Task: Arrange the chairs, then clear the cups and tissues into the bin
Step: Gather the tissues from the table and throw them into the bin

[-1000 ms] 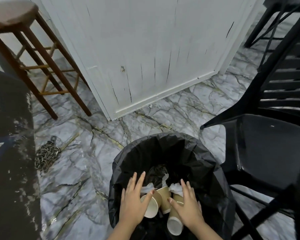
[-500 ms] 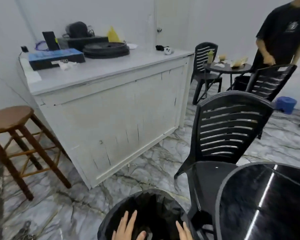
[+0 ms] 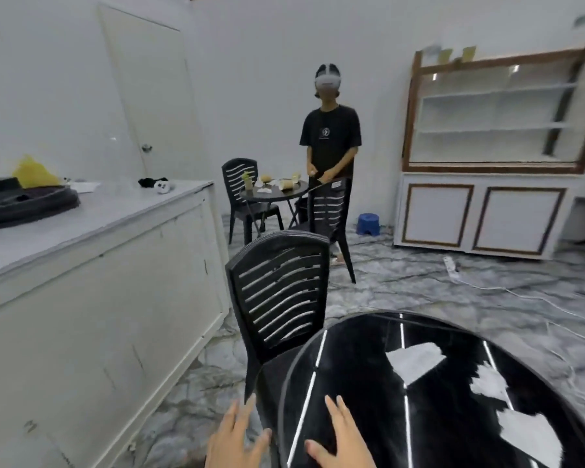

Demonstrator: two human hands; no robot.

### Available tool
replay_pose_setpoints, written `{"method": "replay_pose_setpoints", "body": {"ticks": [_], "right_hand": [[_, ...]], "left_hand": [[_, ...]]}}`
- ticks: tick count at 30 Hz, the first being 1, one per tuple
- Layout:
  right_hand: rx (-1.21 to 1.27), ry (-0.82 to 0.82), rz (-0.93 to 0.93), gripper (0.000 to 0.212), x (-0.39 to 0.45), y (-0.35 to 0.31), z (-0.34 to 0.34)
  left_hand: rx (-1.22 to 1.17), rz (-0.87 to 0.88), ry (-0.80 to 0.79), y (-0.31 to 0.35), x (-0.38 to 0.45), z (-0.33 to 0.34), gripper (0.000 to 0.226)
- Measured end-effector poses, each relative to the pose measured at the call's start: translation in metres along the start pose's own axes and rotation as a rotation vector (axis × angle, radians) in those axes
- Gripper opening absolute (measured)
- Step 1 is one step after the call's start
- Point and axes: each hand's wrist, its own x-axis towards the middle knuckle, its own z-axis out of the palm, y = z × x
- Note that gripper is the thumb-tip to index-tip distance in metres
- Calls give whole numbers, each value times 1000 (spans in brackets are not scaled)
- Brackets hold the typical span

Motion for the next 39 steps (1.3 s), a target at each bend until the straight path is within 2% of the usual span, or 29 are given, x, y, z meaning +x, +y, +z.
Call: {"method": "replay_pose_setpoints", "body": {"ticks": [1, 2, 3, 6, 7, 11, 16, 17, 19, 21, 22, 25, 27, 29, 32, 33, 35, 36, 39], "right_hand": [[-19, 104, 4, 146, -4, 9, -16], [-20, 176, 36, 147, -10, 22, -33], [-25, 219, 62, 147, -14, 35, -51], [-19, 342, 160, 146, -37, 68, -95], [-13, 367, 183, 146, -45, 82, -109], [-23, 436, 298, 149, -73, 138, -153], [-28, 511, 441, 157, -101, 186, -182], [-8, 506, 454, 153, -105, 189, -185], [24, 522, 447, 128, -112, 193, -190], [34, 531, 463, 115, -115, 200, -193], [29, 520, 476, 117, -117, 201, -195], [20, 528, 534, 151, -114, 212, -198], [17, 558, 563, 156, -109, 220, -199], [59, 574, 565, 148, -104, 216, -201], [69, 602, 522, 103, -91, 216, -196], [78, 602, 517, 100, -86, 217, -195], [87, 579, 510, 116, -75, 220, -192], [83, 582, 507, 115, -70, 224, -190], [40, 631, 495, 87, -55, 234, -183]], "left_hand": [[-50, 28, -40, 12, 8, 10, 75], [-27, 112, -14, 29, 14, 20, 71], [-21, 142, -17, 51, 19, 27, 73], [-29, 214, -84, 113, 29, 52, 105], [-19, 228, -124, 134, 31, 59, 107], [-135, 362, -180, 197, 32, 100, 58], [-229, 458, -259, 235, 28, 143, 60], [-215, 459, -277, 240, 28, 148, 60], [-192, 445, -302, 247, 31, 156, 59], [-152, 428, -329, 251, 35, 162, 63], [-132, 433, -340, 252, 38, 166, 65], [-116, 445, -366, 257, 46, 177, 63], [-140, 461, -387, 261, 52, 183, 59], [-161, 494, -405, 265, 58, 187, 57], [-156, 527, -431, 268, 70, 194, 50], [-154, 520, -439, 269, 75, 198, 50], [-142, 504, -452, 268, 86, 203, 53], [-131, 509, -455, 267, 92, 206, 54], [-72, 527, -461, 261, 114, 217, 57]]}}
